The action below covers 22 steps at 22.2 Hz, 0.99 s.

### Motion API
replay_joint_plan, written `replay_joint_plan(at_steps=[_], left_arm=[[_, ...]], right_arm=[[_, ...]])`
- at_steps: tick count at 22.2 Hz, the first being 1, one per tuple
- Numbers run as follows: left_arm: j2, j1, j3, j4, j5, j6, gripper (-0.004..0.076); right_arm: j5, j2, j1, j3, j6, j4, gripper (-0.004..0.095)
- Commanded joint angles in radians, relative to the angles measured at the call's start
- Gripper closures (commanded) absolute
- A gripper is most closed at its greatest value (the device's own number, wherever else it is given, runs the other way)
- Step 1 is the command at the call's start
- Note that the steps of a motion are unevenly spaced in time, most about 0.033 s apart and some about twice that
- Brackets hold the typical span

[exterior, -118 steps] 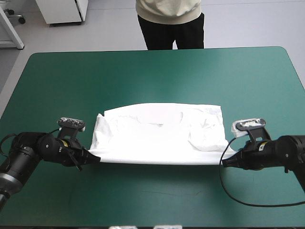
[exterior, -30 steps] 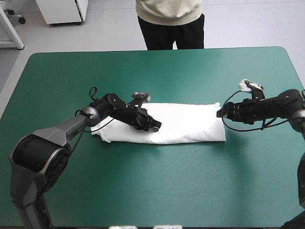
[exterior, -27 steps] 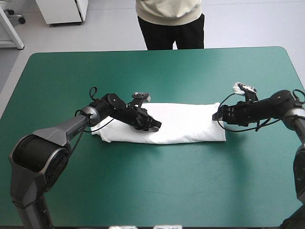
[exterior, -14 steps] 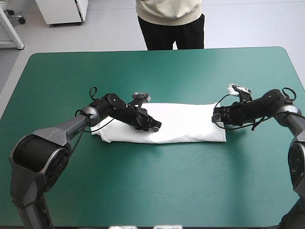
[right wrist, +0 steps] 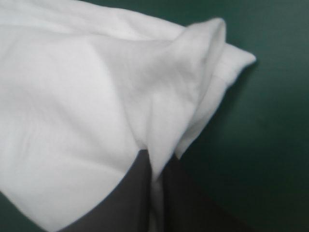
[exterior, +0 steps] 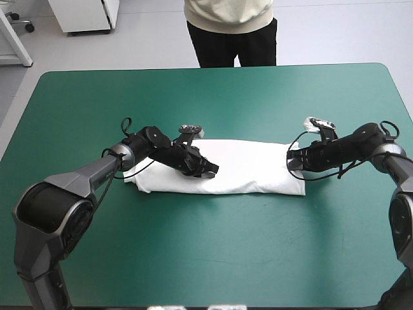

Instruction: Fold the cloth

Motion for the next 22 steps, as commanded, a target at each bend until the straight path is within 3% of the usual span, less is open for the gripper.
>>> replay_joint_plan(at_steps=[1,7,14,18,20,22], left_arm=[[-0.030,-0.009,-0.013,-0.008,0.017,-0.008,0.0733],[-0.030,-0.009,-0.013,-0.008,0.011,-0.008,0.0733],[-0.036,-0.009,-0.015,-0.004,-0.027,0.000,0.0733],[-0.185,0.028,-0.038,0.124,-0.074,-0.039,0.0733],[-0.343,0.085,-0.080,0.373,0.004,-0.214,0.0733],[-0.470,0.133,-0.131,0.555,0.146,-0.308,0.0733]], right_arm=[[0.067,-0.151,0.006,-0.066,-0.033,0.074,0.0921],[0.143,-0.202,0.090,-0.199,0.023,0.074,0.0921],[0.115,-0.198,0.303,-0.395,0.143,0.019,0.0921],[0.126,-0.151,0.367,-0.485,0.261,-0.079,0.0921],[0.132,-0.099,0.417,-0.533,0.295,-0.092,0.0921],[0.134,-0.046,0.477,-0.595,0.340,-0.123,0.0920]])
